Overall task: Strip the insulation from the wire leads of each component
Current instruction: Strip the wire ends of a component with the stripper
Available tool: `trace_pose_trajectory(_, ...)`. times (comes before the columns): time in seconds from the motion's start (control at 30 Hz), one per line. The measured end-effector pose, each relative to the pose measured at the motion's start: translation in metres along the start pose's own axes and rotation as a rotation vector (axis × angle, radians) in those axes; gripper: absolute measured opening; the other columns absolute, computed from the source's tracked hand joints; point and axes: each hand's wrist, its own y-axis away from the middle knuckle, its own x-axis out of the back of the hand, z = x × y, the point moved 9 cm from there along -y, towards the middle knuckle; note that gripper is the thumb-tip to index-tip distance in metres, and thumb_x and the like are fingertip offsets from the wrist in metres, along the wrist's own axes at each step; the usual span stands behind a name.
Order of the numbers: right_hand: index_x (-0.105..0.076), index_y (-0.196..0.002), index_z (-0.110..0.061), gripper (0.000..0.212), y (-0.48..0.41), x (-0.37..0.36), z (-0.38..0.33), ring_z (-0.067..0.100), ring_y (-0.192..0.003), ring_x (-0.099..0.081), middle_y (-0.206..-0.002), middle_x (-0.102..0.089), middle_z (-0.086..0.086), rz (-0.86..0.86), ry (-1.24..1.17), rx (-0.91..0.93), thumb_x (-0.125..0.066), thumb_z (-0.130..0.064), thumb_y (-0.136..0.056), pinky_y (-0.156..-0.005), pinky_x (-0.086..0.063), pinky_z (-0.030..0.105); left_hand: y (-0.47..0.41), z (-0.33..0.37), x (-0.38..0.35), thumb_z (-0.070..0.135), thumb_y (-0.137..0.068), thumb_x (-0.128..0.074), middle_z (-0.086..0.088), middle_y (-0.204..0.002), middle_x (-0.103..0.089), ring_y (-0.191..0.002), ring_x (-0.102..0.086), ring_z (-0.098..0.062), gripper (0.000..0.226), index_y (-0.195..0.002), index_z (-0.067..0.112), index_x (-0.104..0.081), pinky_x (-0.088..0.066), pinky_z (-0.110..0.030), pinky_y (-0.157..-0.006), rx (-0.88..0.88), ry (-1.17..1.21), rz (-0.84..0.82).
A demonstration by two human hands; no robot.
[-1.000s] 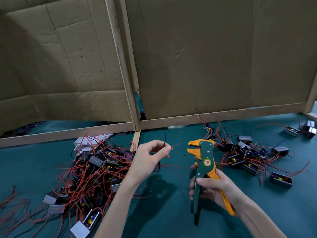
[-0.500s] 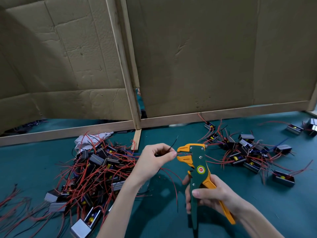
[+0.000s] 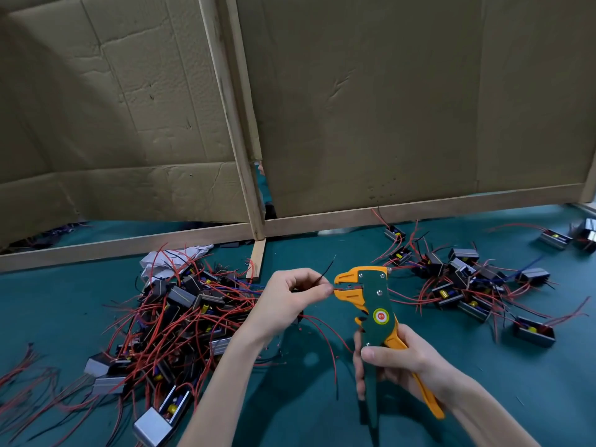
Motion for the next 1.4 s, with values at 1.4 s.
trace_pose_trajectory(1.4,-0.062,-0.092,0.003,0.032,0.002,0.000,0.001,0.039,-0.067,-0.063,-0.078,-0.059,0.029,-0.015,-0.060,-0.013,-0.077,-0.008,-0.066,-0.066,-0.054,0.048,0.001,0.008,0.004,0.027,-0.083,-0.071,0.000,-0.073,-0.054,-0.068,-0.043,-0.008,0.016,-0.075,0.040,-0.071,-0.034,-0.024,-0.068,-0.080,-0.211,0.039)
